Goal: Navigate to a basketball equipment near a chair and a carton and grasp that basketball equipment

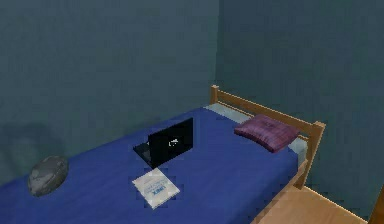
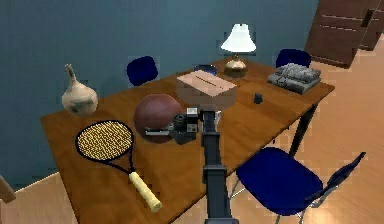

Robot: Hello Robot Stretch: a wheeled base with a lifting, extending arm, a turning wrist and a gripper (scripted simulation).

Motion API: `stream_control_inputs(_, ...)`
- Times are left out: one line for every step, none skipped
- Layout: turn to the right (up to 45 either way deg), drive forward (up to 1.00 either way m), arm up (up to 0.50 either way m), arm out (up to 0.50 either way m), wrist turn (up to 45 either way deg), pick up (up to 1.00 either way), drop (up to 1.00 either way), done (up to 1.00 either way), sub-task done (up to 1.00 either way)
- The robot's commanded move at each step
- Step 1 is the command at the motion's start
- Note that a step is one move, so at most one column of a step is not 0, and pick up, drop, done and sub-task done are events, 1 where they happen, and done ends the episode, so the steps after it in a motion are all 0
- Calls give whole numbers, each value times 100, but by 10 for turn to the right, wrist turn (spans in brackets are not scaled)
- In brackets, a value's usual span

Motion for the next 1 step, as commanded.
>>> stream_control_inputs(0,0,10,0,0,0,0,0,0)
